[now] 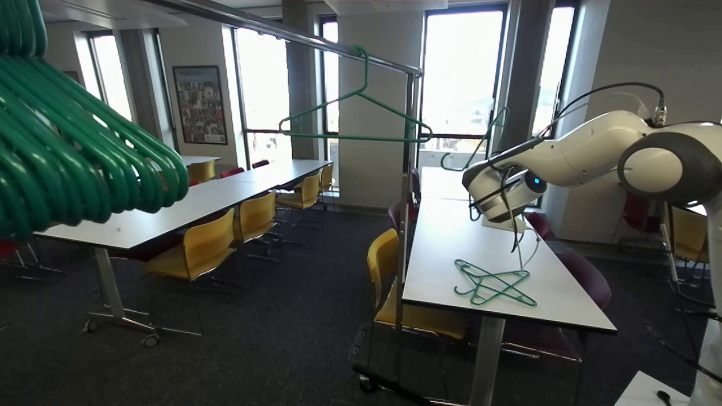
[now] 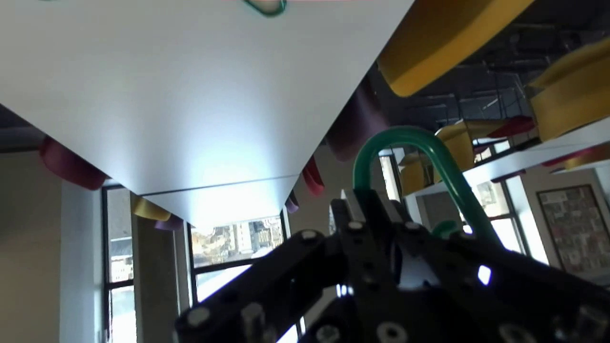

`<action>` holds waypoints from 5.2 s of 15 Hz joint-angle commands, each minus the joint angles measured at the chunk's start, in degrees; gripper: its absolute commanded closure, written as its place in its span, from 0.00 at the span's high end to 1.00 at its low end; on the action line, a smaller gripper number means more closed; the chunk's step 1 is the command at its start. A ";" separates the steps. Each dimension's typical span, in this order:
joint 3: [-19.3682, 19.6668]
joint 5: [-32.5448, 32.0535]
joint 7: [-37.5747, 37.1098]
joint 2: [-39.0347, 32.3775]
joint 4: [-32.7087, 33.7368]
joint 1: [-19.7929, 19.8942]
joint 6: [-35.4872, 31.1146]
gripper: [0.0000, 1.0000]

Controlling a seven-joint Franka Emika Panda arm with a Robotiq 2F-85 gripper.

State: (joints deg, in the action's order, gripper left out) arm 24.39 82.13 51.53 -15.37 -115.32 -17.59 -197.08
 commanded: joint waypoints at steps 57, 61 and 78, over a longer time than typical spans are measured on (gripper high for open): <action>-11.76 -30.94 -89.04 -27.53 29.12 37.34 82.38 0.19; -11.57 -31.58 -88.16 -27.31 28.65 37.08 82.16 0.51; -9.09 -70.66 -56.66 -26.00 34.22 41.73 87.23 1.00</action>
State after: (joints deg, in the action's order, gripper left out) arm 16.15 15.63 -11.72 -39.92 -84.54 22.00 -113.55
